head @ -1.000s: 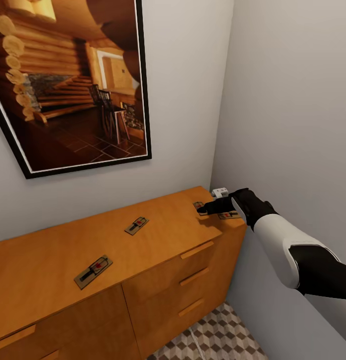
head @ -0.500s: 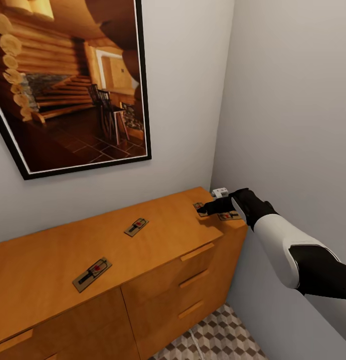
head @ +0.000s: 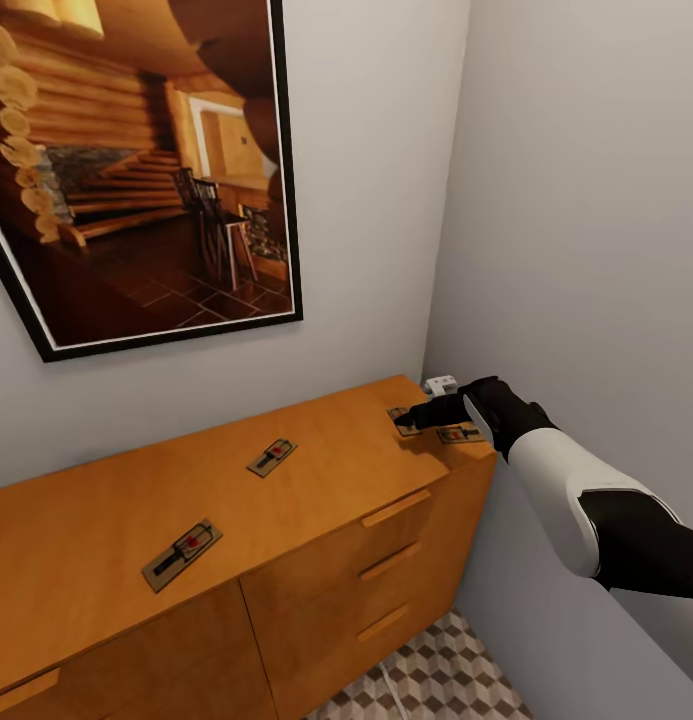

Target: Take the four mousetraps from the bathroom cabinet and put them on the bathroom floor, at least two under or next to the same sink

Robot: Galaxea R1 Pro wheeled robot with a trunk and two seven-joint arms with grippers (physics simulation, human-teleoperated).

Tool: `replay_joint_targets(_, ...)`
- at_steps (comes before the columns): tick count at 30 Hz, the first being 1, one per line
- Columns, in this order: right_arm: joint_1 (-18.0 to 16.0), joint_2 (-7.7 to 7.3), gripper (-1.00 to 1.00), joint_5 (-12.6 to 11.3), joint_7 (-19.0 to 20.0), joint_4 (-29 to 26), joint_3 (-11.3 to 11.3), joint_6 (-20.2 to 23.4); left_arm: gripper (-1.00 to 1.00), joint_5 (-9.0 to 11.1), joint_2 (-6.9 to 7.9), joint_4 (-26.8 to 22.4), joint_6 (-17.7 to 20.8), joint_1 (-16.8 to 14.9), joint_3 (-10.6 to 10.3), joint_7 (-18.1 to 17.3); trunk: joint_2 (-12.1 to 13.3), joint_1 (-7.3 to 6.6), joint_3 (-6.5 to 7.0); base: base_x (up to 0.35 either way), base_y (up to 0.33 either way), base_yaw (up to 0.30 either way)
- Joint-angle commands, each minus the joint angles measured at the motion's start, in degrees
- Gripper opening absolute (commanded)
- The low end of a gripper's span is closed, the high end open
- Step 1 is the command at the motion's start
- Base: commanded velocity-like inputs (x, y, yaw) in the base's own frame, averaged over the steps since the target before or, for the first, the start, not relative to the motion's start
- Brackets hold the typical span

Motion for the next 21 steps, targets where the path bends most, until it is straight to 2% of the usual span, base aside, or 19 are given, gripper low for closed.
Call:
replay_joint_targets(1, -0.01, -0.03, 1.00, 0.40, 0.38, -0.11, 0.16, 0.15, 1.00, 0.06, 0.00, 0.12, -0.34, -0.03, 0.02, 0.12, -0.03, 0.00, -0.04, 0.011, 0.000, 0.000)
replay_joint_targets(21, -0.01, -0.03, 1.00, 0.40, 0.24, 0.03, 0.16, 0.15, 1.00, 0.06, -0.09, 0.11, -0.34, -0.03, 0.02, 0.12, -0.03, 0.00, -0.04, 0.001, 0.000, 0.000)
